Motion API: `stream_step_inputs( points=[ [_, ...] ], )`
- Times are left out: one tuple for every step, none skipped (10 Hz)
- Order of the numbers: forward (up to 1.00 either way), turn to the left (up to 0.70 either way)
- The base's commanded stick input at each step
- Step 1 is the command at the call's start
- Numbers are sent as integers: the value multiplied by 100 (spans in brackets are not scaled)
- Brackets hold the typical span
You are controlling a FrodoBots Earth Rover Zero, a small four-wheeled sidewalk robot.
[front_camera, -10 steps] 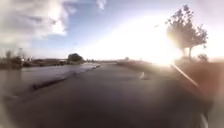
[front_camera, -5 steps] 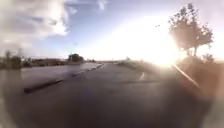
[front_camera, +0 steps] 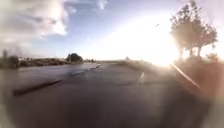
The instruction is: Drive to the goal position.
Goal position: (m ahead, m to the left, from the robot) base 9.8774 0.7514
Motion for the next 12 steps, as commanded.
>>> stream_step_inputs(
  points=[
    [70, 0],
    [70, 0],
    [70, 0],
    [70, 0],
    [70, 0],
    [70, 0],
    [70, 0],
    [70, 0],
    [70, 0],
    [70, 0],
    [70, -7],
    [70, -12]
  ],
)
